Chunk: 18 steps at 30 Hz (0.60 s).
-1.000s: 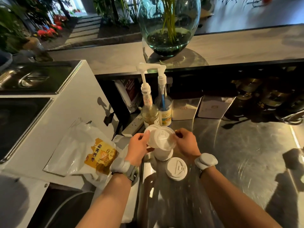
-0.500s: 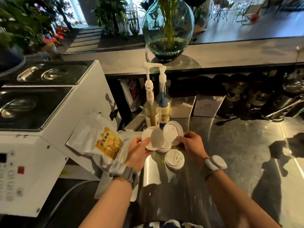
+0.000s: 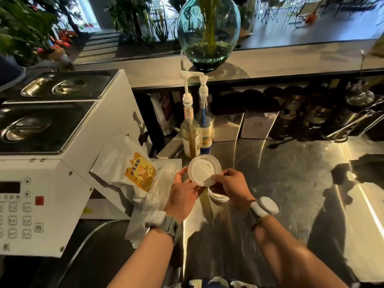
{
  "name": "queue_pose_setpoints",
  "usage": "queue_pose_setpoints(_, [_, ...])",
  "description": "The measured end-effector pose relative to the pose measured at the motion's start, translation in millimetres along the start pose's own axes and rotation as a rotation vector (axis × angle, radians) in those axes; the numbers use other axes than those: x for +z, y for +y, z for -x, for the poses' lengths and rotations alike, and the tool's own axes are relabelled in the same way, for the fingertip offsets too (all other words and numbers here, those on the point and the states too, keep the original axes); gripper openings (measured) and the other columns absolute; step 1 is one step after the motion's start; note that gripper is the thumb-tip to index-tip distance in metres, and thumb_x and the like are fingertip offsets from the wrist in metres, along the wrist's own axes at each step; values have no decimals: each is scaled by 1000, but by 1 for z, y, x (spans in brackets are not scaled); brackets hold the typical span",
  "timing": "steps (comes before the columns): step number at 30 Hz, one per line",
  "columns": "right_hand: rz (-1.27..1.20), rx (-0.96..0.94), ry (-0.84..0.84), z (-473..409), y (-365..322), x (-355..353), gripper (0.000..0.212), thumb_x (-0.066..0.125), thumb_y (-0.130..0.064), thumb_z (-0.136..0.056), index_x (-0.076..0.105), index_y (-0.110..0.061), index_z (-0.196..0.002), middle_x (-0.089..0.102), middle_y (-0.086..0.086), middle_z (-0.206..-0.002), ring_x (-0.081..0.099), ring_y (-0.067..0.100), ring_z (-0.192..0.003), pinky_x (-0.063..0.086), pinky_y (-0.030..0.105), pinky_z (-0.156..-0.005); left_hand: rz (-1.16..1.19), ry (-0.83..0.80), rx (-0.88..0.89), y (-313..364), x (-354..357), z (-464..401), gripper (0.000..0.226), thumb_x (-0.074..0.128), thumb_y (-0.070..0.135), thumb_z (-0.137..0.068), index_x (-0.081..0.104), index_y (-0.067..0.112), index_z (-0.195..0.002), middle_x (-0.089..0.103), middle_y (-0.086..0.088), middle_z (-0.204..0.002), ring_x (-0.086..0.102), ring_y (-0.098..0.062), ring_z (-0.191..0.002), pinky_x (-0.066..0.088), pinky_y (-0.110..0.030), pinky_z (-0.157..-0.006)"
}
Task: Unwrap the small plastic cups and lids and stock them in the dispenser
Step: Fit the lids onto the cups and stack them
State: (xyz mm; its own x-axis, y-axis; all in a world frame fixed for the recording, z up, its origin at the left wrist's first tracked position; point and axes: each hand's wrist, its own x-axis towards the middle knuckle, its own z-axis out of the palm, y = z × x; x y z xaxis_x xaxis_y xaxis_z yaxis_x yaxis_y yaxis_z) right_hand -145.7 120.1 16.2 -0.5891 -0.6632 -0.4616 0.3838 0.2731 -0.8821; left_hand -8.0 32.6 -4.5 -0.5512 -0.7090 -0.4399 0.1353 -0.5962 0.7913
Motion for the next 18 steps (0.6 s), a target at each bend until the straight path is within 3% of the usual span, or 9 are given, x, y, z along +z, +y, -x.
queue_pose_setpoints(6, [103, 29, -5, 2, 4, 0, 18, 77, -7, -82, 62, 1, -89, 68, 18, -77, 70, 30, -59, 60, 36, -59, -99, 61, 12, -7, 8, 3, 45, 68, 27, -95, 50, 21, -135, 62, -18, -130, 66, -39, -116, 56, -52, -99])
queue_pose_setpoints(11, [404, -34, -15, 3, -5, -6, 30, 81, -30, -81, 66, -6, -91, 72, 14, -84, 74, 30, -65, 62, 36, -58, -82, 118, 31, -8, 6, 1, 38, 63, 25, -98, 51, 17, -134, 64, -19, -128, 68, -37, -112, 56, -54, -98])
queue_pose_setpoints(15, [368, -194, 12, -2, -9, -8, 39, 73, -39, -88, 64, -14, -117, 72, 6, -95, 73, 23, -64, 58, 32, -53, -86, 107, 48, -9, 5, 2, 38, 60, 23, -101, 49, 13, -135, 62, -17, -128, 65, -37, -115, 53, -56, -101])
queue_pose_setpoints(18, [373, -238, -34, 0, -5, -3, 33, 63, -37, -96, 69, -14, -119, 74, 5, -88, 66, 16, -56, 59, 34, -55, -95, 106, 29, -12, 6, 2, 38, 58, 23, -101, 48, 13, -137, 59, -18, -129, 63, -38, -117, 54, -57, -101])
